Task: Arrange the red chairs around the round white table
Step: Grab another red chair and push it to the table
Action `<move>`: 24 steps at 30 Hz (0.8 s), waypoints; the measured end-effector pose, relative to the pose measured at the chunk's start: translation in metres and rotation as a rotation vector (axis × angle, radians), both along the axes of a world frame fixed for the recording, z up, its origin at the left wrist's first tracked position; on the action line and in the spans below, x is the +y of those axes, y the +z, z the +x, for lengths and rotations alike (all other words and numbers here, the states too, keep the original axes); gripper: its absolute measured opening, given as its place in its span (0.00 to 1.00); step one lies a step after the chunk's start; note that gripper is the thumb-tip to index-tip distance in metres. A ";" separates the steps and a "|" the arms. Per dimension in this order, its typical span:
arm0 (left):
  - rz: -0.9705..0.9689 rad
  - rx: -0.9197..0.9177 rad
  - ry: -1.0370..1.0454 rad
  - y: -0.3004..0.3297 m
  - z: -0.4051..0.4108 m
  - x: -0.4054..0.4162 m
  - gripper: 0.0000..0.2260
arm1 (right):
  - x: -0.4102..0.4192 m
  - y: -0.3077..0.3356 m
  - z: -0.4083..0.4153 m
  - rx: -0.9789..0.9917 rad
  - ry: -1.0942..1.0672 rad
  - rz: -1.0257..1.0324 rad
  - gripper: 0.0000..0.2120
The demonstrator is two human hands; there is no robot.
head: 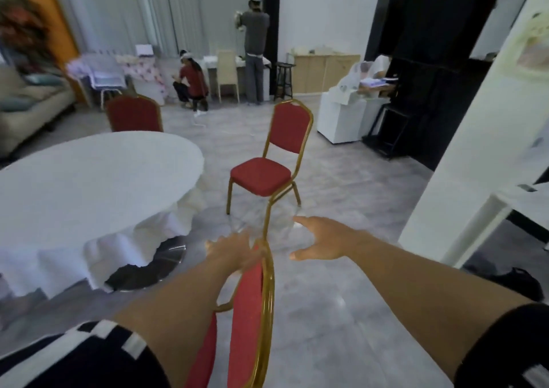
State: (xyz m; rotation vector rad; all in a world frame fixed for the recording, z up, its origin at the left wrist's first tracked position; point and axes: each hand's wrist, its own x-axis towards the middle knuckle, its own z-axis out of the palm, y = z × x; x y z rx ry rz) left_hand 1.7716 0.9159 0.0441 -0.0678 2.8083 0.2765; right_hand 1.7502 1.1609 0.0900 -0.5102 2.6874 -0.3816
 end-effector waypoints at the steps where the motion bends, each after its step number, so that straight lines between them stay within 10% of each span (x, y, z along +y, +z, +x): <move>1: 0.002 0.011 0.037 -0.002 -0.004 0.007 0.39 | 0.004 -0.002 -0.014 -0.004 0.051 0.010 0.53; 24: 0.085 -0.072 0.842 -0.042 0.075 -0.018 0.39 | -0.126 -0.044 -0.116 -0.040 1.034 0.241 0.59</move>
